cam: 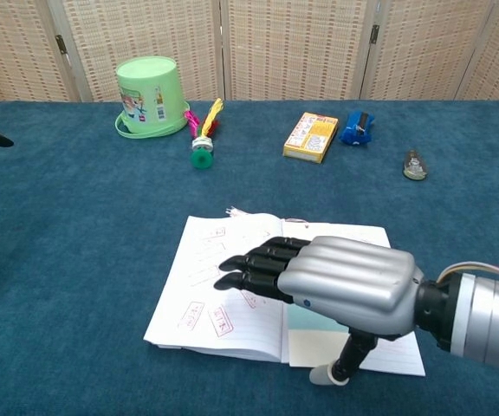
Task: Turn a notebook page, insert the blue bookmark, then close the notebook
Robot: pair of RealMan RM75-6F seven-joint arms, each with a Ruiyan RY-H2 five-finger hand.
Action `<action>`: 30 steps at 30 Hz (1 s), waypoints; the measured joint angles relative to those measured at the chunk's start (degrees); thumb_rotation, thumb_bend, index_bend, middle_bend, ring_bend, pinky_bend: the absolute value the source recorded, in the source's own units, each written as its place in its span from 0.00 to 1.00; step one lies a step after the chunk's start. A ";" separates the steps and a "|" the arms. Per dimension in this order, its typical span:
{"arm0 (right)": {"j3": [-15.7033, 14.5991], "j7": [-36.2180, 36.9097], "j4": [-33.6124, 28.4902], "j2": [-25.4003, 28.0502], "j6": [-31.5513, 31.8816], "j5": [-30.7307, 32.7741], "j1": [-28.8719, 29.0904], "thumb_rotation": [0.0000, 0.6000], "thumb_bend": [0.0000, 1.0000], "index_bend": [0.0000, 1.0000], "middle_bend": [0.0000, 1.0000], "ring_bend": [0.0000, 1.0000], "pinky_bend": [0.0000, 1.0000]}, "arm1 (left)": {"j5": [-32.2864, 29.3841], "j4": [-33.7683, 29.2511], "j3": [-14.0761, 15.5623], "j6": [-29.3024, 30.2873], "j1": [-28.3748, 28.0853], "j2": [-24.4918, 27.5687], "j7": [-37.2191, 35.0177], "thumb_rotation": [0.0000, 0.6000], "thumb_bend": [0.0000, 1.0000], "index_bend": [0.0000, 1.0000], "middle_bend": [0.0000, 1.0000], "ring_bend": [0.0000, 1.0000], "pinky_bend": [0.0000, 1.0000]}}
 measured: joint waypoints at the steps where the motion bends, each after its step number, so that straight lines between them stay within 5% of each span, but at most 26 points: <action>1: 0.03 -0.24 0.19 -0.19 -0.20 0.07 0.00 1.00 0.07 0.00 0.00 0.00 0.00 | 0.03 0.00 0.04 -0.03 0.01 0.00 -0.04 1.00 0.23 0.01 0.00 0.04 0.16; 30: 2.49 -2.25 2.99 -3.55 -3.13 2.18 1.37 1.00 0.07 0.00 0.00 0.00 0.00 | 0.49 1.88 0.30 -0.39 0.48 -0.28 -1.98 1.00 0.23 0.01 0.00 0.04 0.16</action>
